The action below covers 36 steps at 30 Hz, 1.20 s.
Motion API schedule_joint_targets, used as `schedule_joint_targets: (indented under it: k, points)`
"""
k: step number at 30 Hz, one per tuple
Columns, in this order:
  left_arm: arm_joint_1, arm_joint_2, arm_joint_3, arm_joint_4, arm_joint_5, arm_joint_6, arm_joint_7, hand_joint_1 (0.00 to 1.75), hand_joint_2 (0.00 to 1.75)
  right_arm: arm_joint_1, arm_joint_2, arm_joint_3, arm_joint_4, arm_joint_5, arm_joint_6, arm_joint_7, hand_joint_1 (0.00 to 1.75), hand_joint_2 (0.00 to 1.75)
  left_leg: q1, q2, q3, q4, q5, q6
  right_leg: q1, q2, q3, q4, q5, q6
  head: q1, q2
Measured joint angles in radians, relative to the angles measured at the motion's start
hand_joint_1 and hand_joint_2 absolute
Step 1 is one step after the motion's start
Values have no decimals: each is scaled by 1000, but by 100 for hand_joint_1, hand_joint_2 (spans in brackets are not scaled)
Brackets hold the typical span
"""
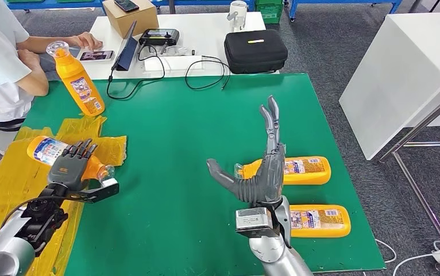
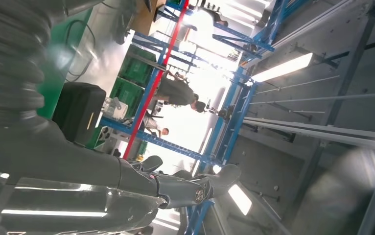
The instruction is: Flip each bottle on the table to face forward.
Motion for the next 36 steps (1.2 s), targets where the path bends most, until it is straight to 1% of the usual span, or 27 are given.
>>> schedule_joint_targets:
  k: [11,16,23,36]
  points:
    - [11,-14,17,0,-7,125,9,0,175,0,1,-2,15,-4,0,0,0,175,0,1,-3,0,0,0,0,0,-4,0,0,0,0,0]
    - [11,-18,21,0,-16,141,16,0,175,0,1,-2,20,-4,-2,0,0,175,0,1,-5,0,0,0,0,0,-6,0,0,0,0,0]
    - [3,-23,23,-24,-53,171,55,0,175,1,2,-6,23,-4,-2,0,0,175,0,1,-6,0,0,0,0,0,-7,0,0,0,0,0]
    - [3,-33,39,-83,-74,174,77,0,175,1,3,-14,26,-4,-2,1,0,175,0,2,-7,0,0,0,0,0,-8,0,0,0,0,0]
